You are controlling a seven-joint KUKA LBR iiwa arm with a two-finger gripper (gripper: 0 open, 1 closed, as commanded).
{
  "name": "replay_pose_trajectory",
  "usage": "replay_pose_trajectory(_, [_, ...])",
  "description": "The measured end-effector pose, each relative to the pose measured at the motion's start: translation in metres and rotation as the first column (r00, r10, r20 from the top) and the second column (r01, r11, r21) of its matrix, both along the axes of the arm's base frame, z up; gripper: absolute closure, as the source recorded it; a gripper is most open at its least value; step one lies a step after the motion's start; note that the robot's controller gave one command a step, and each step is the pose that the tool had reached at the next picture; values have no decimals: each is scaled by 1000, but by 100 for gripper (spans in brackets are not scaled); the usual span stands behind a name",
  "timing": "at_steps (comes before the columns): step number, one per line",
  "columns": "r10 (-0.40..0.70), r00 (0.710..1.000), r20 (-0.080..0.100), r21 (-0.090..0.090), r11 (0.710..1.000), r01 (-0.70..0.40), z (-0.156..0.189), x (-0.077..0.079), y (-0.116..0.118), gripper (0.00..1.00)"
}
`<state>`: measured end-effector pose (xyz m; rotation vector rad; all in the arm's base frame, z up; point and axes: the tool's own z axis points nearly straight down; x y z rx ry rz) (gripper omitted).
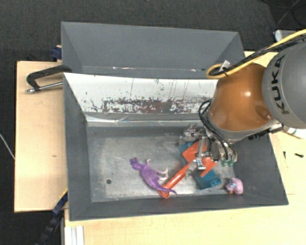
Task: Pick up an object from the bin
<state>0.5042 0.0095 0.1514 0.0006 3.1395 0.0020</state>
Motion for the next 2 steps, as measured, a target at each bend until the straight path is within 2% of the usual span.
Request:
replay_pose_trajectory(1, [0,1000,0,0,1000,0,0,0,0,0])
replay_pose_trajectory(2, [94,996,13,5,996,-94,-76,18,-42,100])
